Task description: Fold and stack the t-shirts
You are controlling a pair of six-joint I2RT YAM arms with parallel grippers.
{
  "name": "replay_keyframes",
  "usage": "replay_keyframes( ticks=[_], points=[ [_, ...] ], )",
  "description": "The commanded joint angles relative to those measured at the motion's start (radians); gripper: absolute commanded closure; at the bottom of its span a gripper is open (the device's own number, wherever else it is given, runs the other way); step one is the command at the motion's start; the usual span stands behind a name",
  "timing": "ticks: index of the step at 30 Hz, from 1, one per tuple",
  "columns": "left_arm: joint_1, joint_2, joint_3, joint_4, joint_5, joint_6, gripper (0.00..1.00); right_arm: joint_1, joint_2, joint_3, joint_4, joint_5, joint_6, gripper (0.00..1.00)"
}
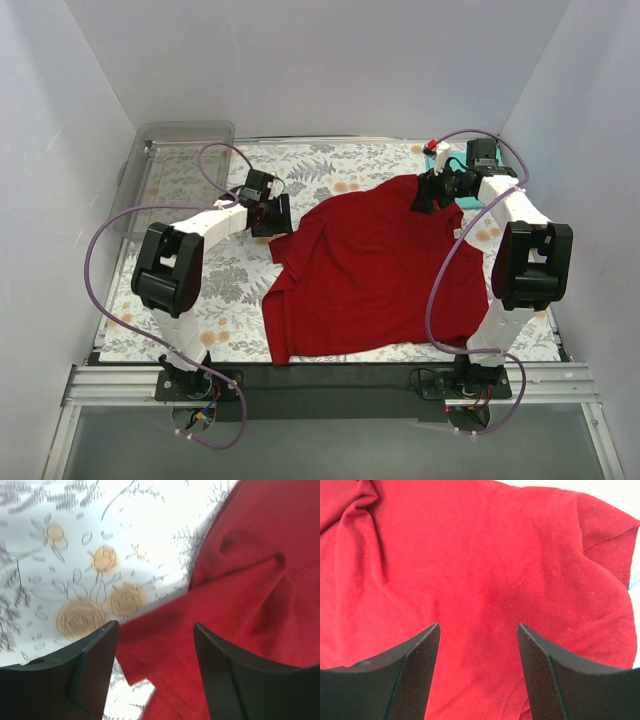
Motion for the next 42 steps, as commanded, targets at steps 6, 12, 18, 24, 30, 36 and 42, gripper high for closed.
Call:
replay_keyframes(
  ticks=[6,12,18,24,30,36,42],
  points=[
    [0.001,0.068,0.119,-0.105,-0.028,0.116,0.47,-0.011,0.005,0.076,0.057,-0.029,0.055,0.41],
    [0.001,0.103,0.131,-0.164,0.022,0.145,0.82,-0.019,0.02,0.084,0.059,-0.05,0.072,0.41],
    [-0.023,-0.044,0.149,-0.151,0.002,0.154,1.0,-0.029,0.005,0.066,0.06,-0.058,0.07,0.41],
    [-0.122,-0.129,0.157,-0.172,0.191,0.148,1.0,-0.055,-0.021,0.039,0.068,-0.069,0.067,0.41],
    [-0.252,-0.064,0.041,-0.212,0.441,0.122,1.0,-0.091,-0.037,0.024,0.068,-0.084,0.065,0.4],
    [-0.337,-0.108,-0.024,-0.201,0.324,0.087,0.5,-0.112,-0.04,0.026,0.066,-0.096,0.062,0.4],
    [-0.317,-0.352,-0.026,-0.143,-0.027,-0.006,0.32,-0.112,-0.04,0.024,0.068,-0.112,0.067,0.4]
  ],
)
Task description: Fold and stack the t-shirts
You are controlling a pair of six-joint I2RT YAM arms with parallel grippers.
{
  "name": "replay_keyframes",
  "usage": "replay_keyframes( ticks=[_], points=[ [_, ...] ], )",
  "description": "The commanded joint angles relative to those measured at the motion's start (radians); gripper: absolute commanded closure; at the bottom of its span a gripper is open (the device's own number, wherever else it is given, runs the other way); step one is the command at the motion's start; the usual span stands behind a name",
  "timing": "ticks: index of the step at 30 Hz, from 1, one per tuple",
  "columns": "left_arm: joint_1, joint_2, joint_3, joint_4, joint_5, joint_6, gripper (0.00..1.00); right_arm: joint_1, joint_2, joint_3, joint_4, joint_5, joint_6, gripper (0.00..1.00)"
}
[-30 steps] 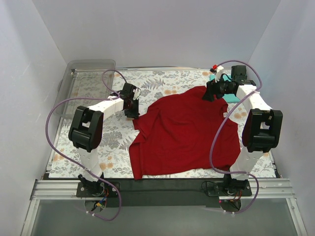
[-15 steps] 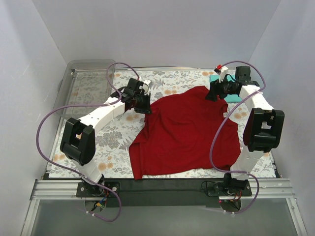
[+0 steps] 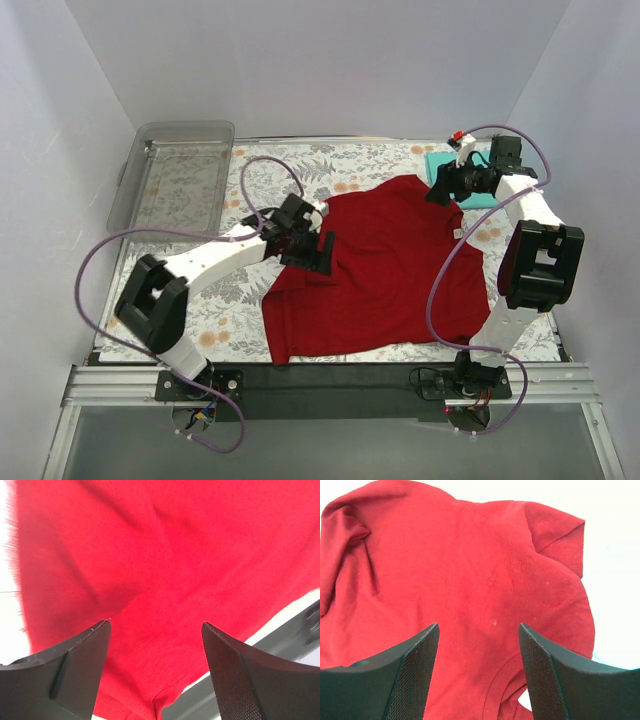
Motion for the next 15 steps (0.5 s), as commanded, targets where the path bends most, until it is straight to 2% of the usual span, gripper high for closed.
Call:
replay_keyframes(
  ticks=[1,9,15],
  points=[
    [0.032,-0.195,0.014,0.075,-0.183,-0.072,0.32,-0.001,-0.044,-0.005,0.019,-0.047,0.009,0.4],
    [0.071,-0.14,-0.097,0.105,-0.119,-0.225,0.36,0.001,-0.052,-0.033,0.025,-0.057,0.01,0.4],
    [0.075,-0.065,-0.138,0.179,-0.061,-0.288,0.51,0.001,-0.056,-0.05,0.031,-0.059,0.009,0.4]
  ],
)
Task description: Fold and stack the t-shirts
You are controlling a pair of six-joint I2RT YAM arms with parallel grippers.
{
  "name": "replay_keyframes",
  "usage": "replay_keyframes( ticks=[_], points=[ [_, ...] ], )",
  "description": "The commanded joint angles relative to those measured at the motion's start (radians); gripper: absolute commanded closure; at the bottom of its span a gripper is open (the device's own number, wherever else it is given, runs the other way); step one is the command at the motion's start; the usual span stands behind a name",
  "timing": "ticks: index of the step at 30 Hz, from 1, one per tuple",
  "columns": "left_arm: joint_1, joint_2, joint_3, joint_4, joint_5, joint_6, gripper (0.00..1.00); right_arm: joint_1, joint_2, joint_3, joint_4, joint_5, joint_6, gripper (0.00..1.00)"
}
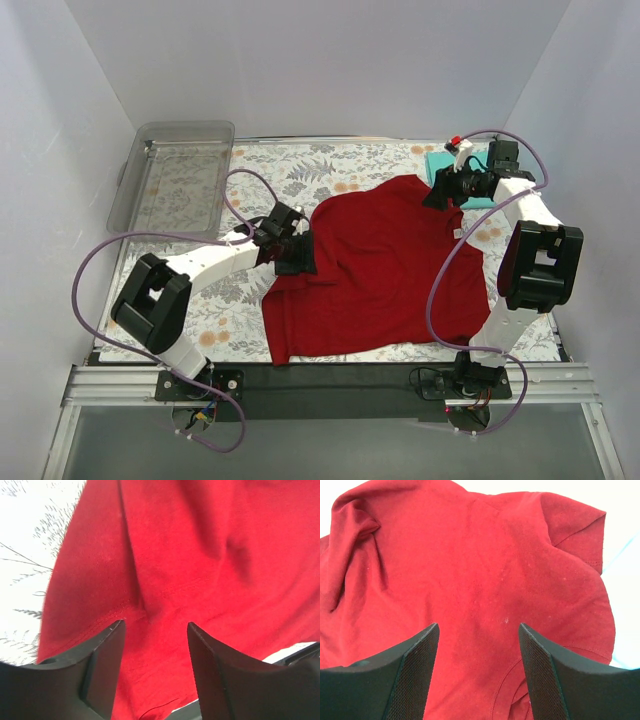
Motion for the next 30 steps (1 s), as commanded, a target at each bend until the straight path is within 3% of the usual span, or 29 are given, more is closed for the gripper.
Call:
replay_keyframes(
  ticks=[1,12,22,25,29,30],
  points=[
    [0.005,0.019,0.001,0.06,0.043,-0.061,0.52,-0.002,-0.052,-0.012,0.026,-0.029,0.006,0.4],
    [0.005,0.097,0.017,0.078,0.064,-0.052,0.69,-0.002,-0.057,-0.018,0.026,-0.031,0.003,0.4],
    [0.006,0.122,0.021,0.074,0.058,-0.037,0.76,-0.004,-0.065,-0.015,0.027,-0.033,0.005,0.4],
    [0.006,0.131,0.026,0.063,0.044,-0.029,0.82,-0.004,-0.066,-0.014,0.026,-0.037,0.008,0.4],
    [0.006,0.122,0.026,0.067,0.041,-0.026,1.0,-0.004,-0.068,-0.012,0.027,-0.039,0.008,0.39],
    [0.006,0.12,0.027,0.067,0.038,-0.024,1.0,-0.004,-0.066,-0.012,0.026,-0.039,0.008,0.39]
  ],
)
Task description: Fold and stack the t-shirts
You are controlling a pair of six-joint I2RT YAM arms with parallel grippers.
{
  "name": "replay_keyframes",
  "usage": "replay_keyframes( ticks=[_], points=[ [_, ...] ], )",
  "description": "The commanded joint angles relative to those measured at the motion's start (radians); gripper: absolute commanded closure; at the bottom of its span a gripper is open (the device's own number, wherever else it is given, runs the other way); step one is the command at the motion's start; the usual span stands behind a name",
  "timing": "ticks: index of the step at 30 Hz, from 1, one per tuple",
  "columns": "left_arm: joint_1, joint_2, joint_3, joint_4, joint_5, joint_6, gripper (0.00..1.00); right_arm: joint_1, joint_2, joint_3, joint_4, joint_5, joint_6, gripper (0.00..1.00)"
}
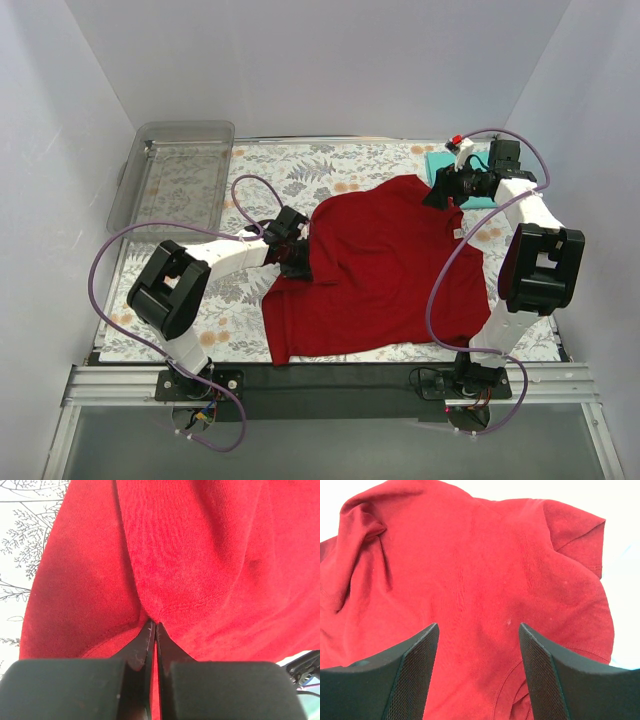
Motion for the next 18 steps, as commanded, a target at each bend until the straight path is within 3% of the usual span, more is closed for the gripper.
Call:
replay_keyframes(
  ticks=[1,5,12,18],
  points=[
    [0.006,-0.024,0.034,0.009,-0.016,0.011,1.0,-0.003,-0.046,-0.004,0.024,-0.028,0.006,0.39],
    [0.02,-0.077,0.046,-0.014,-0.057,0.033,1.0,-0.001,-0.038,0.0,0.022,-0.019,0.0,0.39],
    [0.185,-0.195,0.036,-0.083,-0.111,0.125,1.0,0.017,0.078,0.109,-0.009,-0.007,0.022,0.38],
    [0.297,-0.199,0.038,-0.107,-0.065,0.192,1.0,0.062,0.269,0.35,-0.054,0.068,0.035,0.38]
  ],
)
